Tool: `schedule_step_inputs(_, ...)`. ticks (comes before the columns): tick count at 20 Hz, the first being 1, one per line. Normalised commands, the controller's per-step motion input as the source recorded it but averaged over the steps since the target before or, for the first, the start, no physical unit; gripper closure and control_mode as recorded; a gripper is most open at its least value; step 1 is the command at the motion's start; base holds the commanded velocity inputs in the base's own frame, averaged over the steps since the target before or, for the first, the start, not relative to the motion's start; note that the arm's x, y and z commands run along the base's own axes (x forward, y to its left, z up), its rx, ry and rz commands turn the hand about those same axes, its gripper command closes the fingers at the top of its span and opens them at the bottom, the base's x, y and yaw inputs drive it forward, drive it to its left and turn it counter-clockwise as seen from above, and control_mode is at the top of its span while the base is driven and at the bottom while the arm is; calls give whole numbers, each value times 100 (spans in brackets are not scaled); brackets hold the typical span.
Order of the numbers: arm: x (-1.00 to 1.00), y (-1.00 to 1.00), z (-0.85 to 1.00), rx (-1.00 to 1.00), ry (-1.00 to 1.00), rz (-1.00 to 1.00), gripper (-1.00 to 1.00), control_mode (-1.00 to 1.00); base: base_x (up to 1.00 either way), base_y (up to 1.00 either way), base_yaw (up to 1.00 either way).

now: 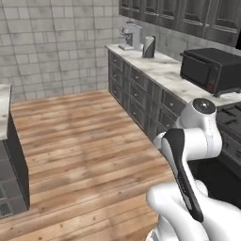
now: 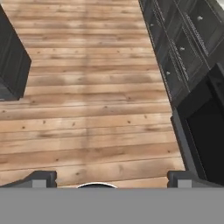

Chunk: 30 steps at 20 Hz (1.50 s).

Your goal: Four empty soda cans are scattered around the kitchen. Gather all the cans and cluster them next to the stove for recycling.

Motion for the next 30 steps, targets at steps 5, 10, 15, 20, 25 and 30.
schedule_step_inputs(5, 0, 0, 0, 0, 0, 0, -100, 100, 100, 6, 5)
schedule_step_inputs(10, 0, 0, 0, 0, 0, 0, -100, 100, 100, 1, 8)
schedule_step_inputs(15, 0, 0, 0, 0, 0, 0, -100, 100, 100, 2, 8)
schedule_step_inputs(20, 0, 0, 0, 0, 0, 0, -100, 100, 100, 0, 5)
schedule_step_inputs(25, 0, 0, 0, 0, 0, 0, -100, 100, 71, 6, 8)
schedule_step_inputs(30, 0, 0, 0, 0, 0, 0, -100, 100, 40, 1, 24)
